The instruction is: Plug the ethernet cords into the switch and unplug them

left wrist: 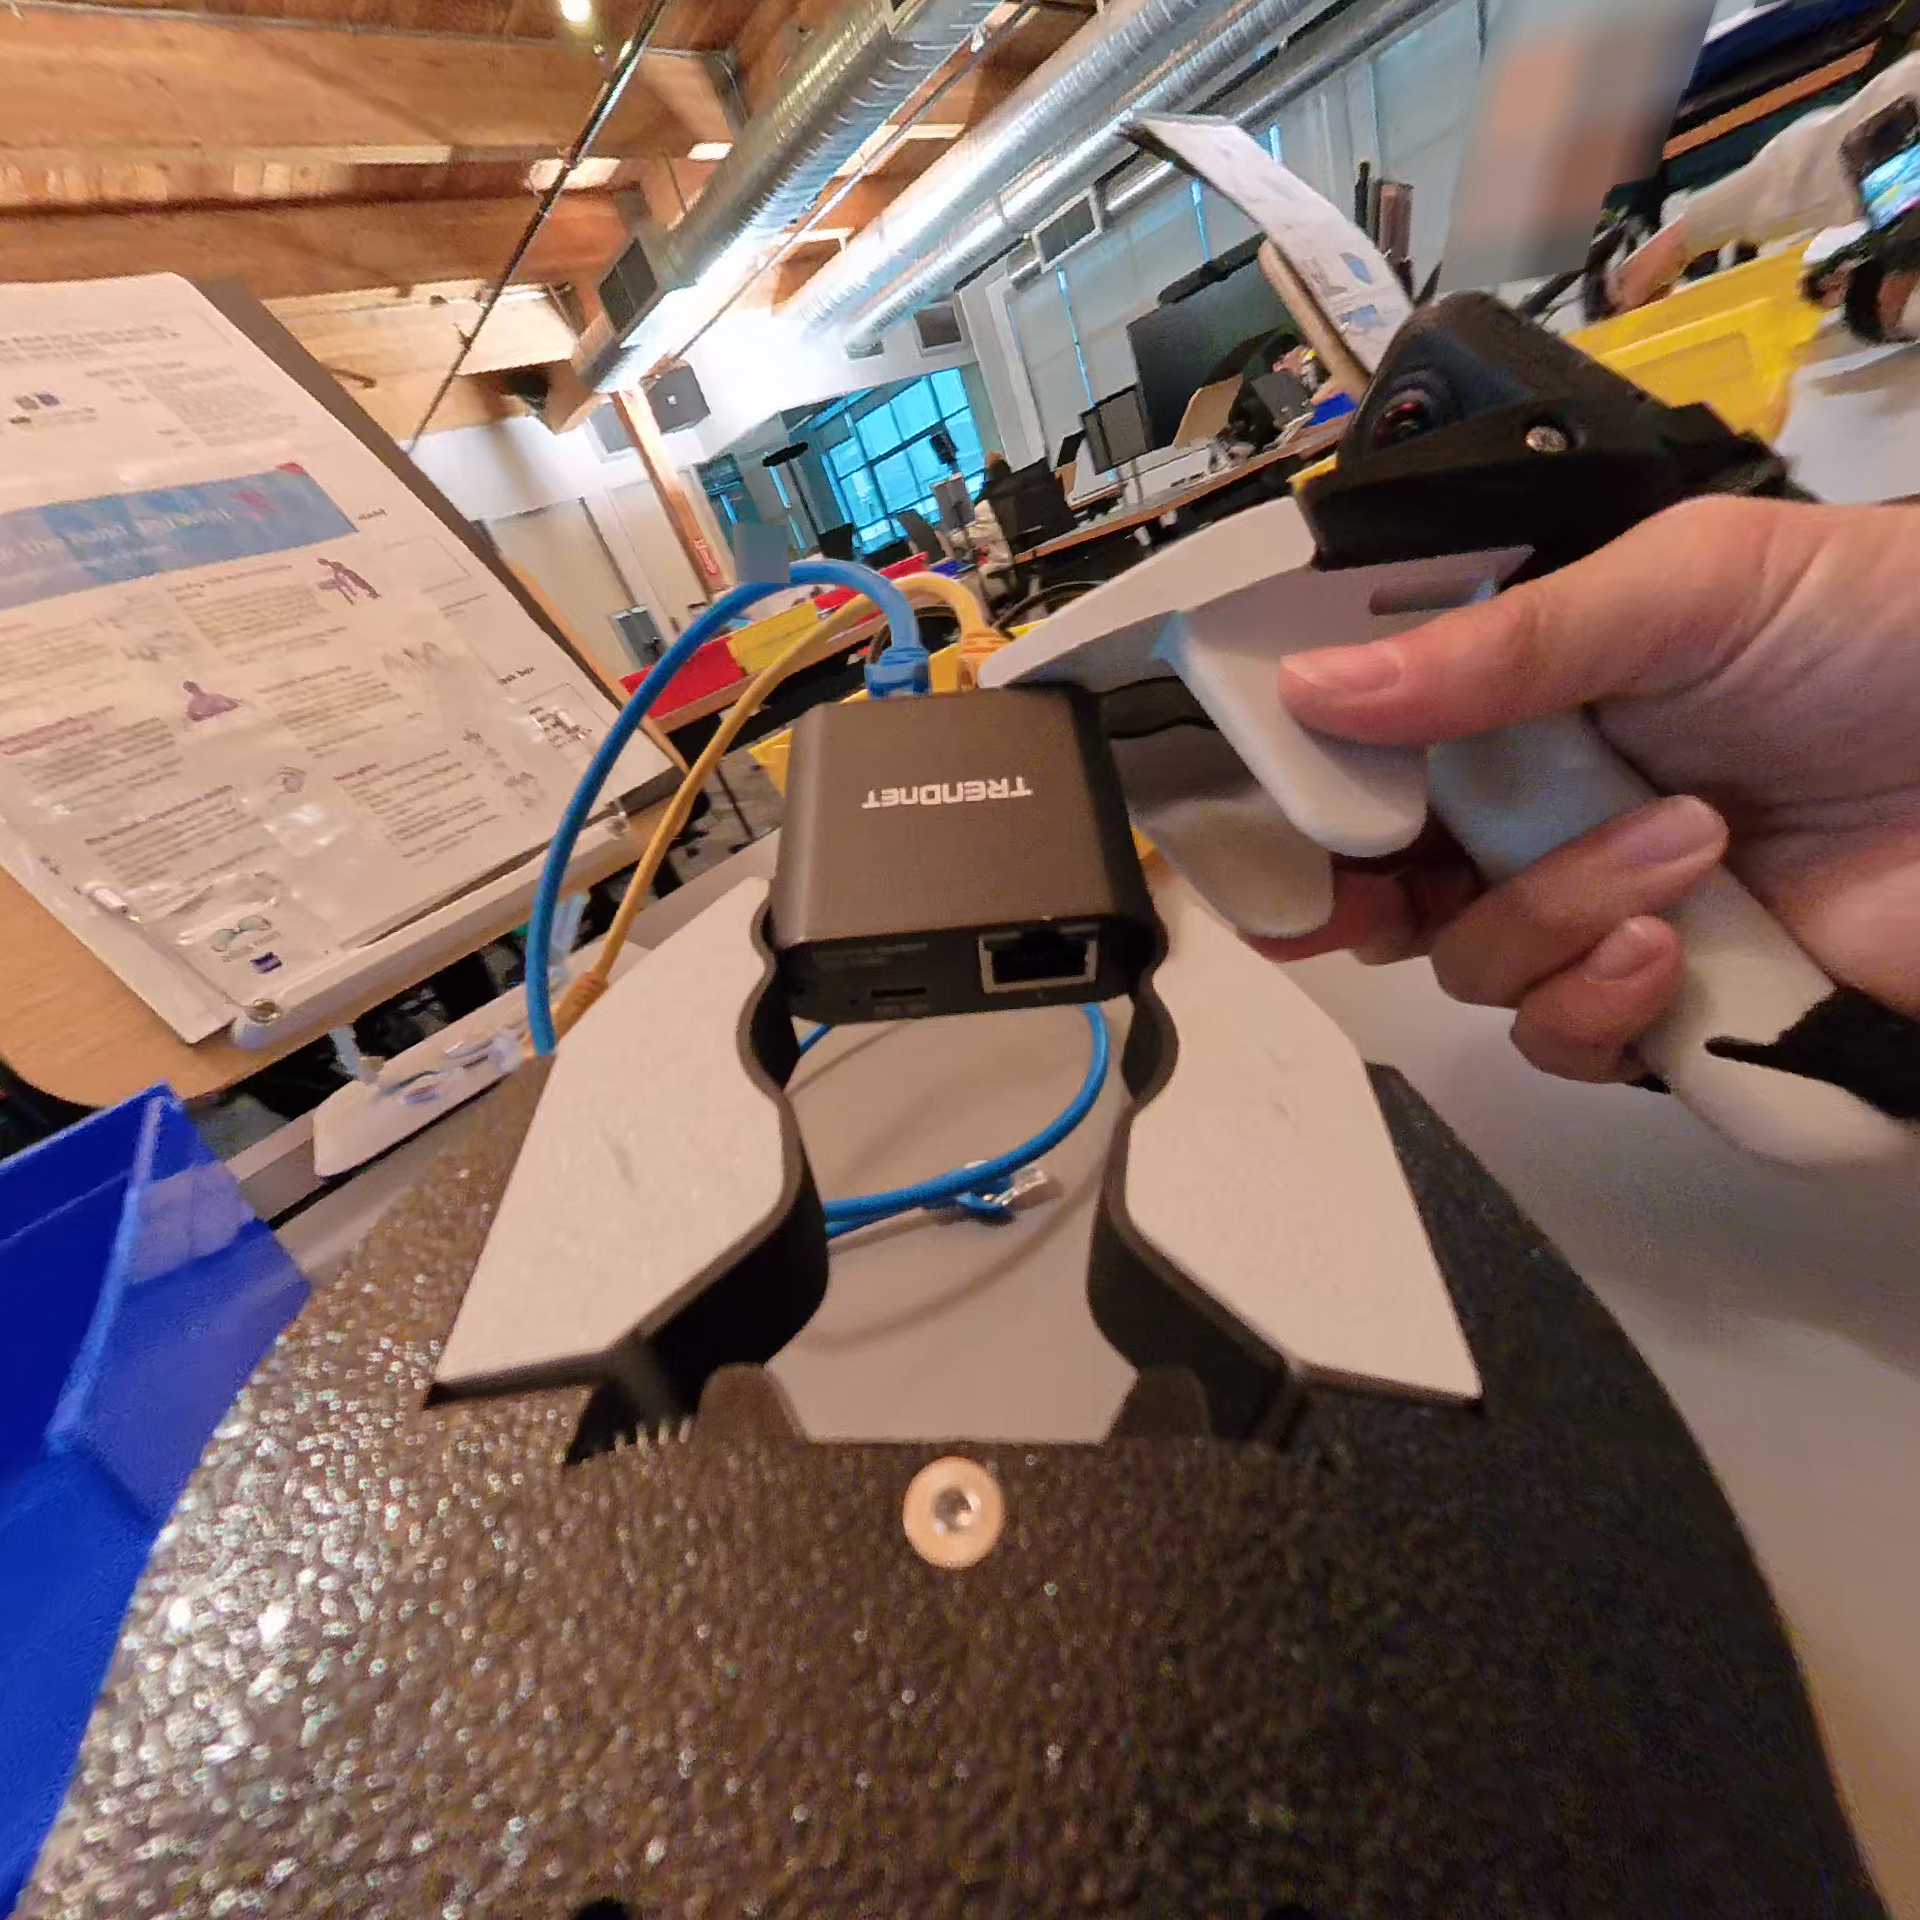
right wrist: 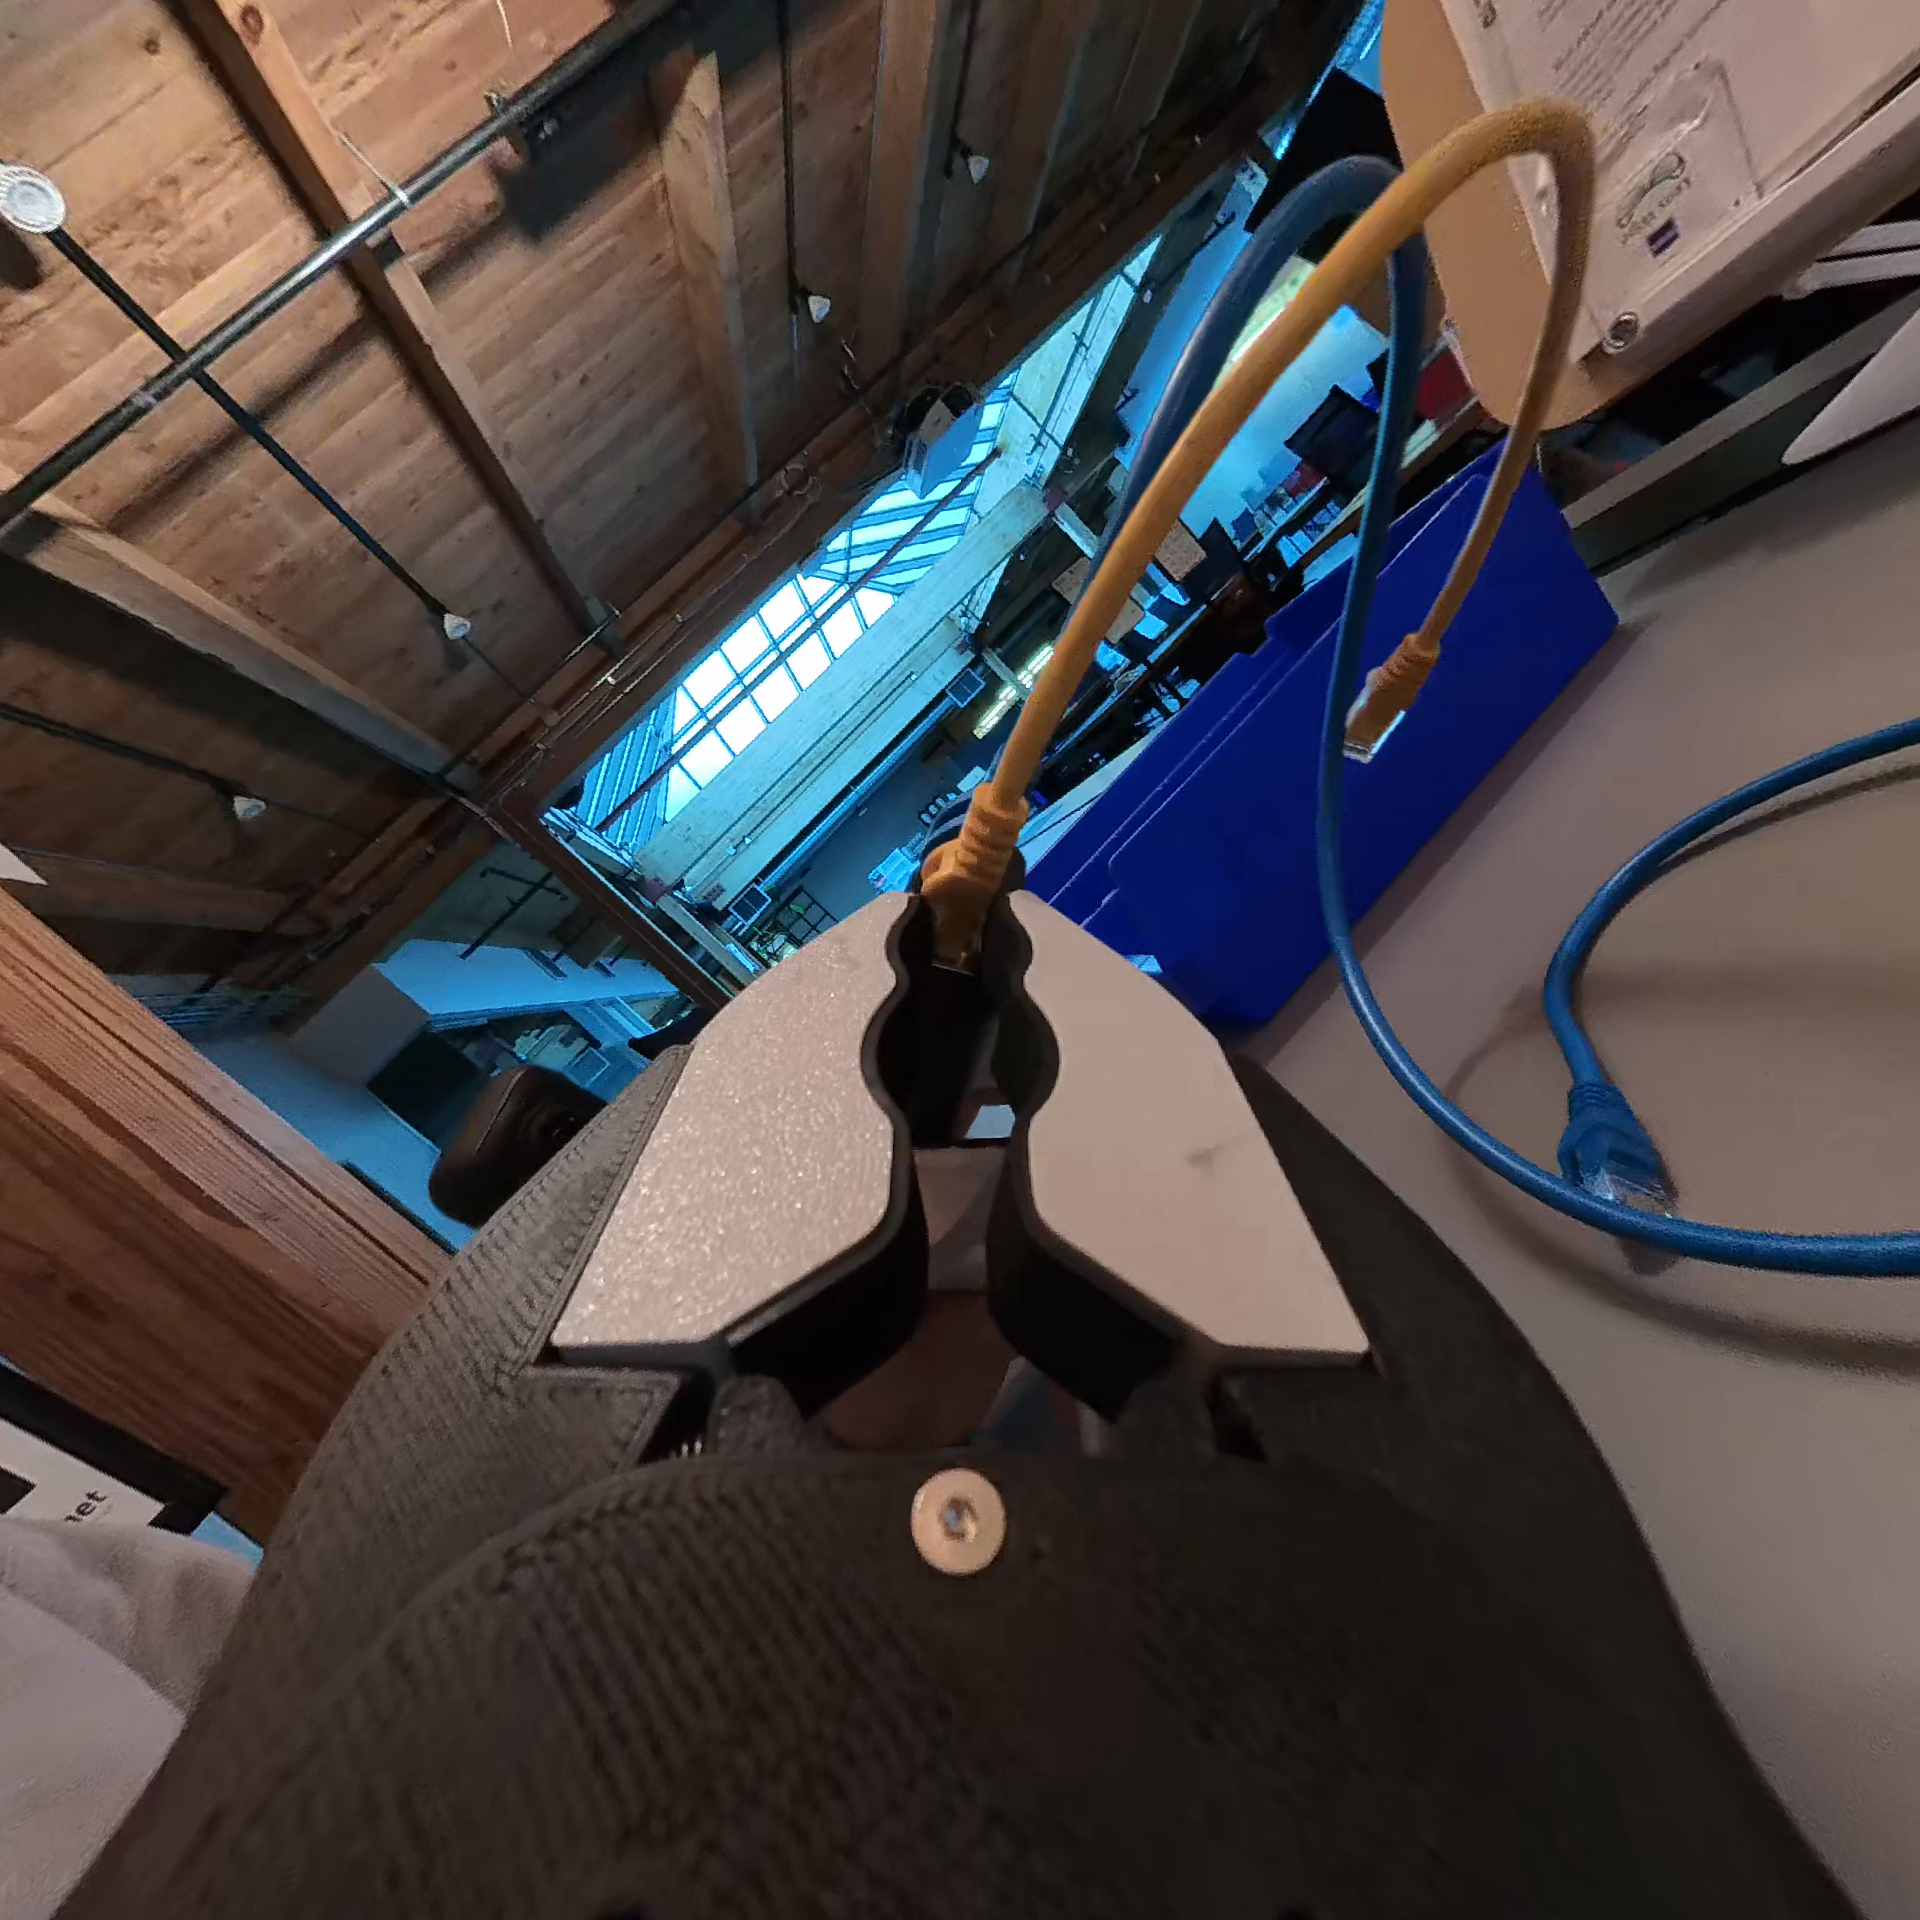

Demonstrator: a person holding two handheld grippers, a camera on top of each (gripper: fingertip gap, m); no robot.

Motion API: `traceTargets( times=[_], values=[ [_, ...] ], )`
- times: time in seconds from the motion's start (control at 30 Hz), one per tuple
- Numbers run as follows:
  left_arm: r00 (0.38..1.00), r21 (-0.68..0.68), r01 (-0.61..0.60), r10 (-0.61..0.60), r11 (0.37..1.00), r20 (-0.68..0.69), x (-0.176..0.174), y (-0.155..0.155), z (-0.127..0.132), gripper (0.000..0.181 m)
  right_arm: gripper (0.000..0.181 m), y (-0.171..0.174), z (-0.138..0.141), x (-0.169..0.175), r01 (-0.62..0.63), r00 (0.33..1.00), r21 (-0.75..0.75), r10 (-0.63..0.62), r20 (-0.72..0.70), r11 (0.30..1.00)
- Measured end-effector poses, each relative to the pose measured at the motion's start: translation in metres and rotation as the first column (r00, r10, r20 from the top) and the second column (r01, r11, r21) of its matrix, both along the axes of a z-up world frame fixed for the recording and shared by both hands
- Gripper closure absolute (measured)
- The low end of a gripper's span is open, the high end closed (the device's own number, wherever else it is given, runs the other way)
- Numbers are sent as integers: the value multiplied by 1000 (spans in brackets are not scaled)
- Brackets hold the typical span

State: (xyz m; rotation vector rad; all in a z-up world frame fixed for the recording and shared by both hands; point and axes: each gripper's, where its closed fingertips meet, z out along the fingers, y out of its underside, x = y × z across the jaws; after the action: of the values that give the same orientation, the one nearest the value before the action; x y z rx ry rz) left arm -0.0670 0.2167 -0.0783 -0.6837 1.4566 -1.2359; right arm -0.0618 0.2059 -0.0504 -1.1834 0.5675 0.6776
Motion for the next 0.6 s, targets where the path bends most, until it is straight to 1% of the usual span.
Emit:
traceTargets(
  times=[0.1, 0.13, 0.17, 0.2, 0.23, 0.27, 0.3, 0.33, 0.4, 0.47, 0.5, 0.57, 0.6],
  values=[
    [999, 39, -51, 51, 998, 13, 2, 1, -1, 120, 170, -1, 0, 4, 6, 1000, 7, -6, -3, 1000],
    [998, 56, -69, 69, 996, 14, 2, 2, -2, 120, 170, -8, 3, 15, 60, 998, 24, -60, -16, 998],
    [995, 75, -101, 100, 992, 25, 2, 7, -3, 120, 170, -17, 9, 27, 89, 996, 51, -88, -9, 995],
    [993, 56, -119, 118, 991, 29, 1, 13, -3, 120, 170, -18, 7, 32, 78, 996, 2, -78, 52, 997],
    [996, -21, -90, 90, 996, 18, 1, 14, 2, 120, 170, -17, -1, 35, 113, 983, -94, -98, 155, 989],
    [998, -91, -59, 61, 994, 22, 1, 11, 10, 120, 170, -17, -4, 33, 132, 967, -138, -97, 234, 982],
    [998, -112, -47, 52, 993, 44, 0, 7, 19, 120, 170, -17, 5, 23, 86, 960, -123, -49, 275, 989],
    [998, -98, -35, 41, 995, 56, -1, 3, 24, 120, 170, -18, 16, 19, 79, 949, -113, -40, 312, 990],
    [994, -63, -62, 67, 996, 82, -5, 4, 31, 120, 170, -26, 37, 22, 86, 899, -158, -9, 438, 984],
    [990, -93, -72, 83, 993, 116, -12, 13, 42, 120, 170, -51, 70, 45, 183, 839, -140, -81, 537, 973],
    [986, -113, -83, 98, 990, 133, -15, 21, 48, 120, 170, -63, 83, 51, 169, 819, -160, -48, 572, 973],
    [980, -137, -109, 129, 985, 149, -20, 36, 58, 120, 170, -89, 103, 71, 180, 780, -182, -28, 625, 967],
    [979, -139, -116, 136, 983, 149, -21, 43, 61, 120, 170, -100, 106, 80, 160, 771, -226, 21, 637, 961]
  ],
)
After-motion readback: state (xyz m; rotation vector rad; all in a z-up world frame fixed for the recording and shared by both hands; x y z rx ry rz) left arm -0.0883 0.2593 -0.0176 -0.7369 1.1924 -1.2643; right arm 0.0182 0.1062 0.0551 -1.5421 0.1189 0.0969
